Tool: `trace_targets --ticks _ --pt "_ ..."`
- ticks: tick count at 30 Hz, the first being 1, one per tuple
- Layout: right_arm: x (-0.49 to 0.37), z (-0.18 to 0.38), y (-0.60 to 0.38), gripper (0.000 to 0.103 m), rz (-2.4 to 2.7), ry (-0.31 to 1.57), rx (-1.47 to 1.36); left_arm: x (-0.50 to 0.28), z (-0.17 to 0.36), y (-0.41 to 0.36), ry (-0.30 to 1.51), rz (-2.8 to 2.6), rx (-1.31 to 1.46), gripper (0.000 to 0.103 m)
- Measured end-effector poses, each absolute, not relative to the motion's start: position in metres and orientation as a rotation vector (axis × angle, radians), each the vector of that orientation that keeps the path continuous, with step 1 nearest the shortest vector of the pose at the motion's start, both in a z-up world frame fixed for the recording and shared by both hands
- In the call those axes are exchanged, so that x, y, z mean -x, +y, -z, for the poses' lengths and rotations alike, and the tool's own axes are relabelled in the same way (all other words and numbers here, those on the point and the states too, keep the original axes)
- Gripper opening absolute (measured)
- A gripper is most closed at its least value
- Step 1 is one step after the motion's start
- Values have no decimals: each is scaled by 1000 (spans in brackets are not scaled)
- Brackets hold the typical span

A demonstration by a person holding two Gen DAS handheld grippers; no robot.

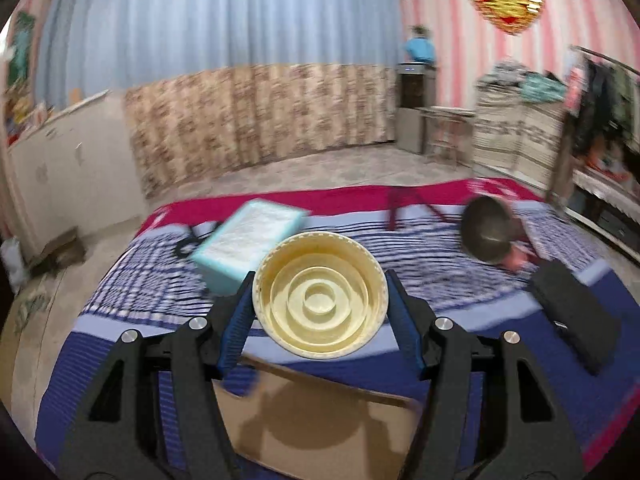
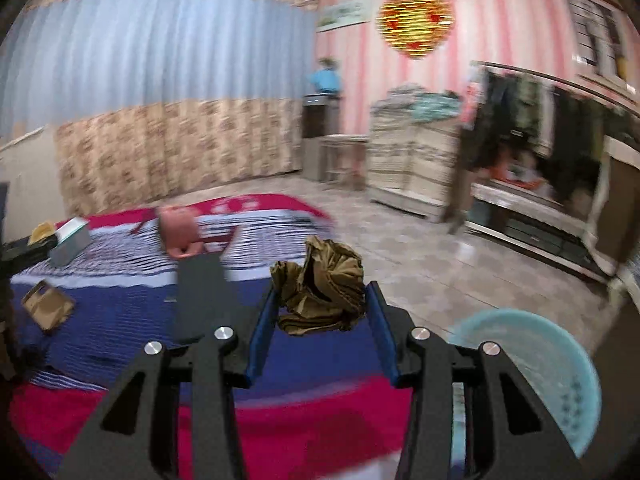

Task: Collect trash
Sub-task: 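Carry the cream lid and brown cloth over the light-blue wastebasket with both tools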

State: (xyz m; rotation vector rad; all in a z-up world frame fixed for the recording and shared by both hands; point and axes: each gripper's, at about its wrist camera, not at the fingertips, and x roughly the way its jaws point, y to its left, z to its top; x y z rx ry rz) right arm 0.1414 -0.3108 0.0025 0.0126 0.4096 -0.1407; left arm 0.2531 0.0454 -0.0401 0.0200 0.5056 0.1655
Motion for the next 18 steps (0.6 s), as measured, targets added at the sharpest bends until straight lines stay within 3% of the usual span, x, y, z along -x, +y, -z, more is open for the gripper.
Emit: trace_targets --ticks 18 --pt "-40 9 -486 45 486 381 -98 -192 28 -254 506 472 -156 61"
